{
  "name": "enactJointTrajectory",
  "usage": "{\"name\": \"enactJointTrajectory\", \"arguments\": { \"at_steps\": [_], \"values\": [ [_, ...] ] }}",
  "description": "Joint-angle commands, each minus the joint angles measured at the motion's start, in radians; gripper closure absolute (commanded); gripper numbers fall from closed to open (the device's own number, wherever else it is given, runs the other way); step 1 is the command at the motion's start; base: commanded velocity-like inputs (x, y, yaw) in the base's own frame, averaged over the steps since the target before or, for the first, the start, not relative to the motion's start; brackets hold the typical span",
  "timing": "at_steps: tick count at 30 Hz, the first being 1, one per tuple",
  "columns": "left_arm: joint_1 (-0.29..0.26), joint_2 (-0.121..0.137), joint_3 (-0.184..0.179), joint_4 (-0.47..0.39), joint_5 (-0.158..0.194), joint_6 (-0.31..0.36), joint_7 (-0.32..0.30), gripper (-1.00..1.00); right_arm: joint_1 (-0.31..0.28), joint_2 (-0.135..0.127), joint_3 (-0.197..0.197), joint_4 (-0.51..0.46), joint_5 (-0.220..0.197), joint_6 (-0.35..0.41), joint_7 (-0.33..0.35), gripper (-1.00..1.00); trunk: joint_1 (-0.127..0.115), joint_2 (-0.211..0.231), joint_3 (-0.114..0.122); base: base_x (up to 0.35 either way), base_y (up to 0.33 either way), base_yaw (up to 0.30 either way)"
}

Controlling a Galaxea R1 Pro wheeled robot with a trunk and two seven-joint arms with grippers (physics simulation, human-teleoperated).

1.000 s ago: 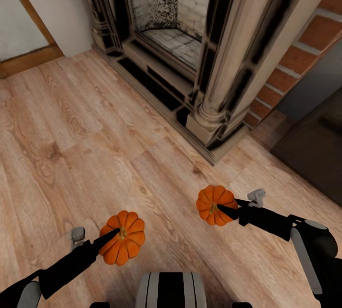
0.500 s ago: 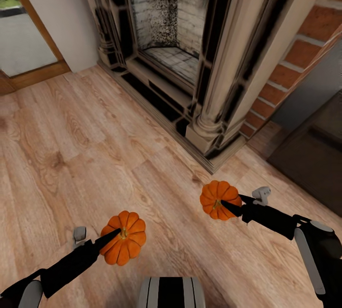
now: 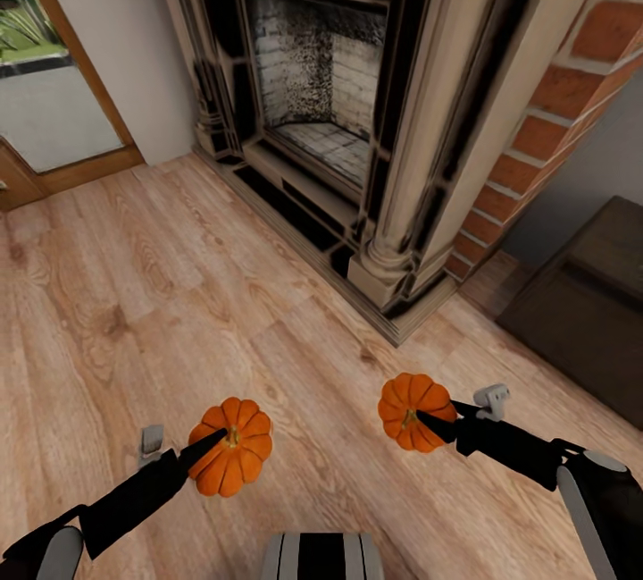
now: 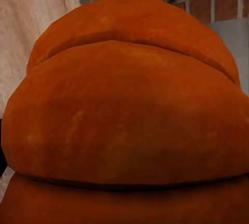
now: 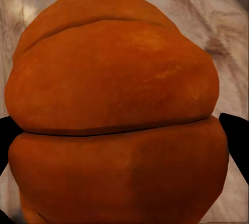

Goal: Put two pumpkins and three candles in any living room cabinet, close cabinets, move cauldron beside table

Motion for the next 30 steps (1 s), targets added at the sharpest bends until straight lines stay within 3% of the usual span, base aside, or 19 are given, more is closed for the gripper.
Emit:
{"name": "enactJointTrajectory", "arguments": {
  "at_steps": [1,7,9,10,12,15,18,30],
  "values": [
    [-0.001,-0.001,0.002,0.005,-0.002,0.001,-0.002,1.00,0.001,-0.002,0.000,0.000,-0.005,0.012,-0.001,1.00,-0.001,0.000,0.005,0.000,0.000,0.000],
    [0.000,-0.003,-0.009,0.013,-0.003,-0.098,0.033,1.00,0.000,-0.007,-0.002,-0.001,-0.005,0.023,0.001,1.00,-0.003,0.001,0.038,0.000,0.000,0.000],
    [0.000,0.001,-0.042,0.042,-0.003,-0.176,0.043,1.00,0.000,-0.011,0.000,-0.001,-0.005,0.046,0.004,1.00,-0.004,0.002,0.049,0.000,0.000,0.000],
    [-0.006,0.006,-0.087,0.090,-0.007,-0.217,0.048,1.00,-0.002,-0.014,0.001,-0.001,-0.005,0.084,0.012,1.00,-0.005,0.002,0.055,0.000,0.000,0.000],
    [-0.026,0.009,-0.120,0.132,-0.022,-0.239,0.049,1.00,-0.005,-0.023,0.001,-0.001,-0.005,0.112,0.033,1.00,-0.006,0.003,0.066,0.000,0.000,0.000],
    [-0.048,0.008,-0.148,0.170,-0.061,-0.256,0.053,1.00,-0.006,-0.051,0.002,-0.001,-0.005,0.136,0.085,1.00,-0.007,0.003,0.083,0.000,0.000,0.000],
    [-0.058,0.010,-0.155,0.201,-0.076,-0.258,0.053,1.00,-0.009,-0.062,0.002,-0.001,-0.005,0.158,0.103,1.00,-0.008,0.004,0.099,0.000,0.000,0.000],
    [-0.075,0.012,-0.157,0.237,-0.074,-0.245,0.044,1.00,-0.014,-0.067,0.005,-0.001,-0.005,0.166,0.107,1.00,-0.014,0.007,0.166,0.000,0.000,0.000]
  ]
}}
